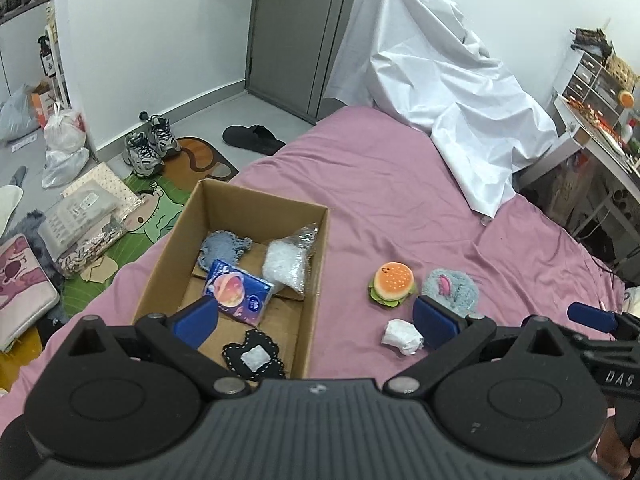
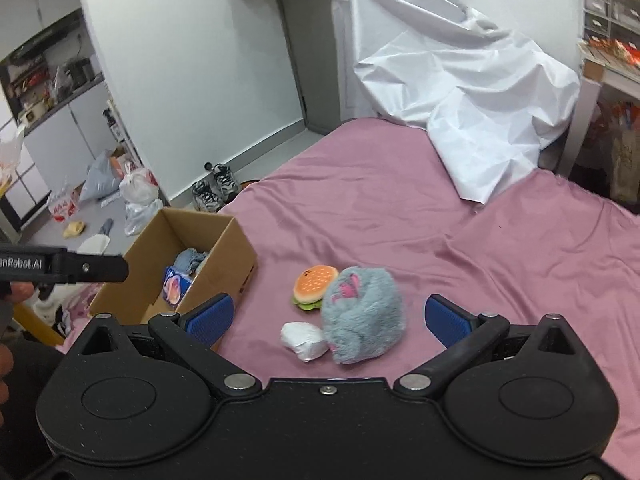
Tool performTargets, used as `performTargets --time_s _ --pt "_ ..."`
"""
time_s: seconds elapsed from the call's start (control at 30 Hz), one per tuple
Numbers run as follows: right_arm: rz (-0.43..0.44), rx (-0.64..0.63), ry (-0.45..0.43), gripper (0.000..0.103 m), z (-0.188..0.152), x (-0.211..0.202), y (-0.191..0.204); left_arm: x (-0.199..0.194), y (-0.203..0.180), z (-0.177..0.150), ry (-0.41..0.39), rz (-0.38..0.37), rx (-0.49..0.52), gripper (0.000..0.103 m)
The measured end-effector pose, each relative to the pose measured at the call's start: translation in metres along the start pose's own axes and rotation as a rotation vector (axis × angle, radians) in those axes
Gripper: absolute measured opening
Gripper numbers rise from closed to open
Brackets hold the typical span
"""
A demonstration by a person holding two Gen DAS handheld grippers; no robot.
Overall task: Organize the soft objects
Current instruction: 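Move both open tools back toward the remaining plush items on the bed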
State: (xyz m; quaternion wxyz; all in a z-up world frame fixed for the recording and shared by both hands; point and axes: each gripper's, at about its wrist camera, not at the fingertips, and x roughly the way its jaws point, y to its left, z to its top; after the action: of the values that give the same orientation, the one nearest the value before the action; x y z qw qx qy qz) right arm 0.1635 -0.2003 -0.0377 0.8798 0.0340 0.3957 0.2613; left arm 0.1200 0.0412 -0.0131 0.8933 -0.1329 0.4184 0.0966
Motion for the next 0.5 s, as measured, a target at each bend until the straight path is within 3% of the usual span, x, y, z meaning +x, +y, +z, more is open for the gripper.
performTargets --time_s 0.13,0.5 --pt "0.009 0.051 -0.003 0.103 0.002 0.0 -0.022 0.002 -0.015 0.002 0.002 0.052 0.026 0.103" --pt "0.076 0.219 -0.008 0.103 -0.002 0.007 -0.07 0.022 -0.045 -0.002 0.034 0.022 0.011 0.103"
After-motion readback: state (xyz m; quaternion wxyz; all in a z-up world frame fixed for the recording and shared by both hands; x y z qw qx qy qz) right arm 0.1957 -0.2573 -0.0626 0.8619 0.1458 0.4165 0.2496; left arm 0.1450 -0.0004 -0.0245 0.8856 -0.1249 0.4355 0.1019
